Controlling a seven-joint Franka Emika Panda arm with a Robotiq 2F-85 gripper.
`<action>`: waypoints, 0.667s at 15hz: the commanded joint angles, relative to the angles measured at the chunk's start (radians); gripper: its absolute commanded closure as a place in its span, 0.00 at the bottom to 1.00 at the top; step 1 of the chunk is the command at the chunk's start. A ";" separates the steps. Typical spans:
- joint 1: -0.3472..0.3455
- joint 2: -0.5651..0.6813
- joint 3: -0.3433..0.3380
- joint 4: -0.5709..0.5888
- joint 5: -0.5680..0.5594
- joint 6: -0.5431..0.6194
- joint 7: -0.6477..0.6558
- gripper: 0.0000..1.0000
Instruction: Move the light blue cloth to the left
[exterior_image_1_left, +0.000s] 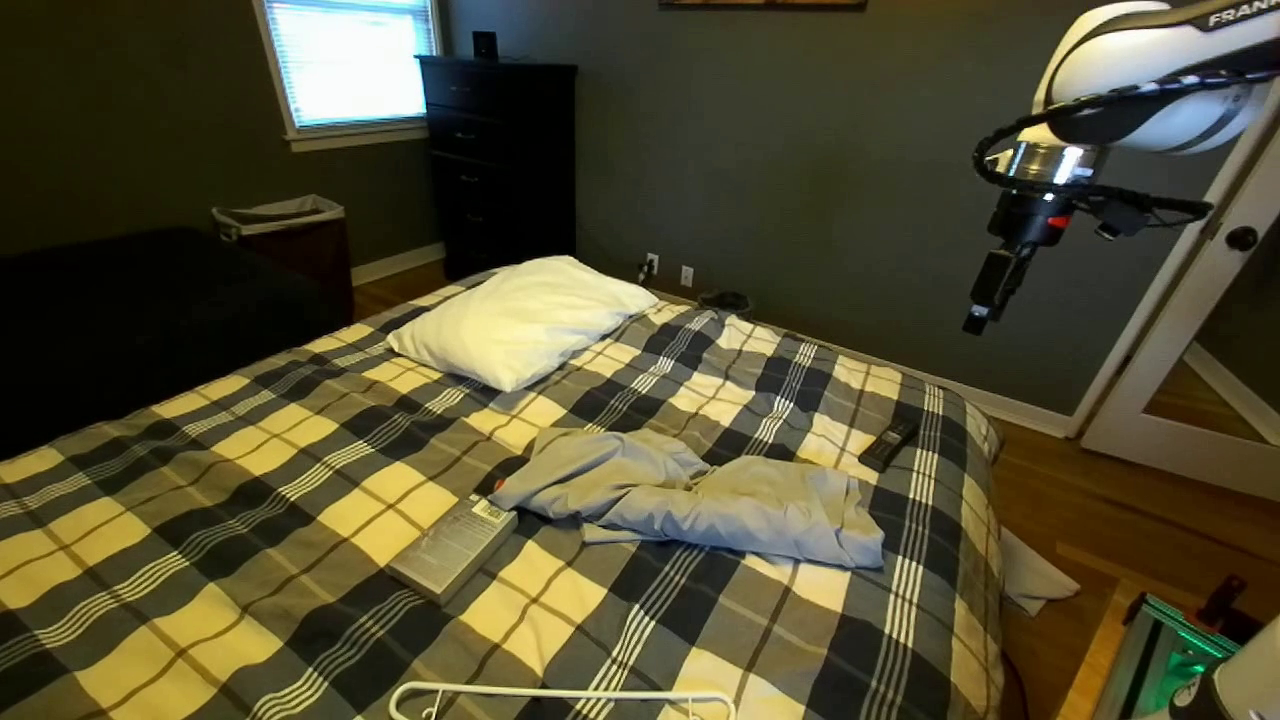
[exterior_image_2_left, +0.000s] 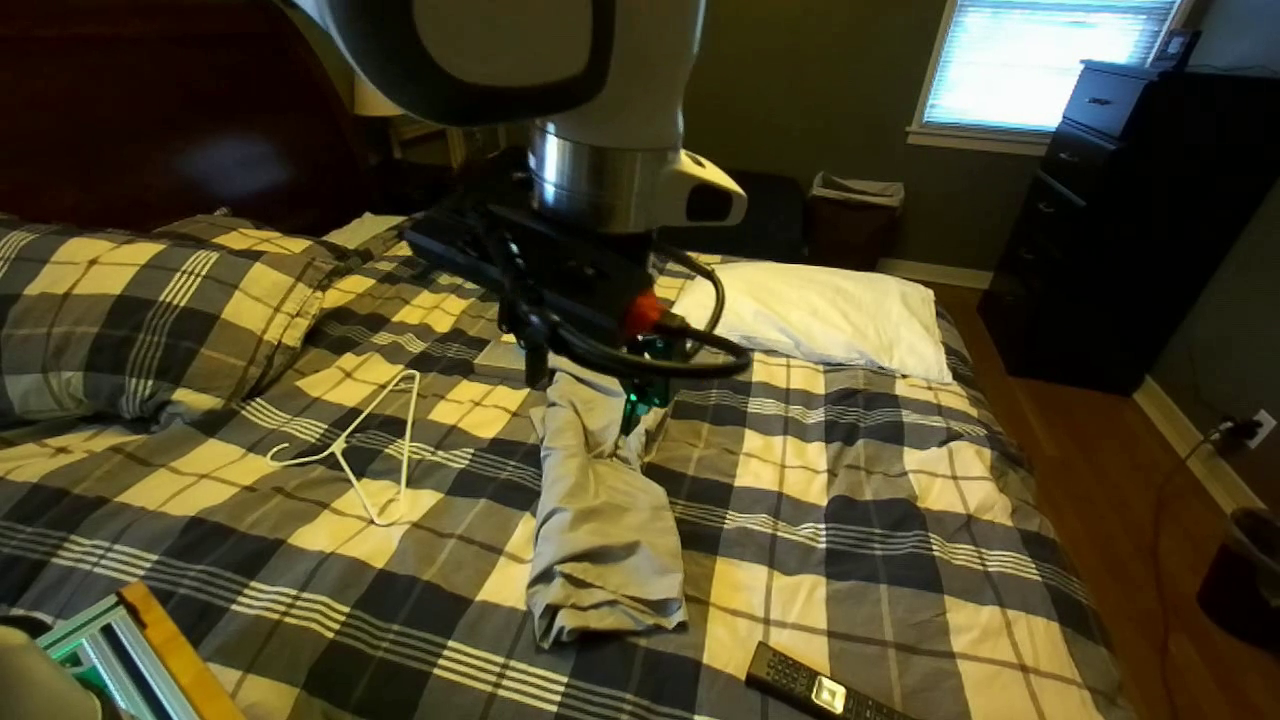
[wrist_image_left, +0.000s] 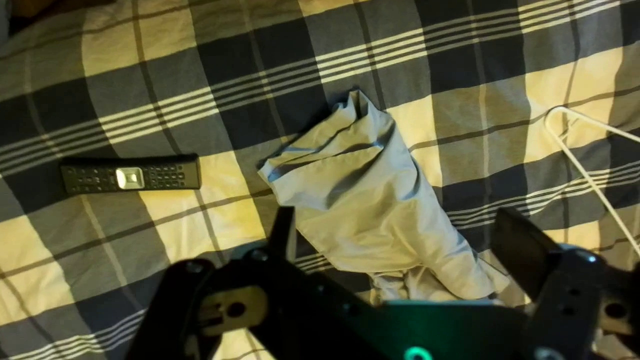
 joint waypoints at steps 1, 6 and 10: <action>0.088 0.254 -0.104 0.173 0.114 -0.049 -0.226 0.00; 0.018 0.354 -0.044 0.234 0.151 -0.104 -0.301 0.00; 0.016 0.436 -0.036 0.302 0.159 -0.130 -0.318 0.00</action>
